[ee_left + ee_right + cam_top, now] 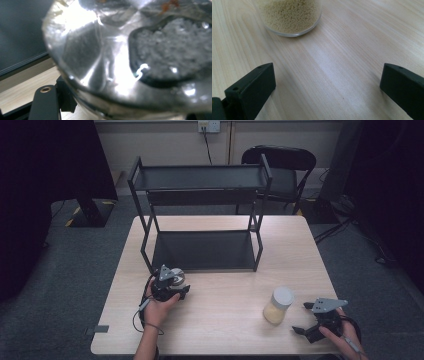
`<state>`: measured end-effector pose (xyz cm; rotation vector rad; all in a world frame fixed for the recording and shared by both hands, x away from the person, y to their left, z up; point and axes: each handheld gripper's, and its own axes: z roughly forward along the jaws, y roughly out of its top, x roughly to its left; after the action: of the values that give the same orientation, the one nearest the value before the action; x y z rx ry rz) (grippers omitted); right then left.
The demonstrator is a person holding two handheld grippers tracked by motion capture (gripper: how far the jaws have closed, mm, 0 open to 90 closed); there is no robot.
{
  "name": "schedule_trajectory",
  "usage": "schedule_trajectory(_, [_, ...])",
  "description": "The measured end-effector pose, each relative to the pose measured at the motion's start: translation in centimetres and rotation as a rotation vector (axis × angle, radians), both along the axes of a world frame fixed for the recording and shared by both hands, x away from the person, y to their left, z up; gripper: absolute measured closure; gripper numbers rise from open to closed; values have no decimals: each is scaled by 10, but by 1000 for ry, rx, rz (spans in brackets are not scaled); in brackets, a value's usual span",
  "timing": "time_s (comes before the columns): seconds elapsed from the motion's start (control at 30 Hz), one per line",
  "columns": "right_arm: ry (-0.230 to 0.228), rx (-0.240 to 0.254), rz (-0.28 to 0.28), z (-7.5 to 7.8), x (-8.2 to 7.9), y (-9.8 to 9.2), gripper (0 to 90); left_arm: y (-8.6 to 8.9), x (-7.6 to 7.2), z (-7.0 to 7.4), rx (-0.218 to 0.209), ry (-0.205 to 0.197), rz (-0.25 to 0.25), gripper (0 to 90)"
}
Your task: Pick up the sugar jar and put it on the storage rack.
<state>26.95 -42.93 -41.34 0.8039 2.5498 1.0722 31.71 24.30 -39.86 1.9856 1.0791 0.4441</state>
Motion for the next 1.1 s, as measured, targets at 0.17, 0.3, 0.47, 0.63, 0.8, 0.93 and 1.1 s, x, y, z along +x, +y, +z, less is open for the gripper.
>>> schedule_trajectory(0.17, [0,0,0,0,0,0,0,1,7,12,-17,20,-20,309])
schedule_trajectory(0.3, [-1,0,0,0,0,0,0,0,14,23,-22,41,-35,309])
schedule_trajectory(0.47, [-1,0,0,0,0,0,0,-2,22,35,-27,54,-53,309])
schedule_trajectory(0.63, [0,0,-1,0,0,0,0,-2,30,46,-49,74,-64,309])
schedule_trajectory(0.8, [0,0,-1,0,0,0,0,-3,35,55,-45,78,-69,309])
schedule_trajectory(0.93, [-1,0,-1,0,-1,0,0,-4,38,62,-44,75,-73,309])
schedule_trajectory(1.1, [0,0,-1,0,-1,0,0,-7,41,71,-37,72,-77,309])
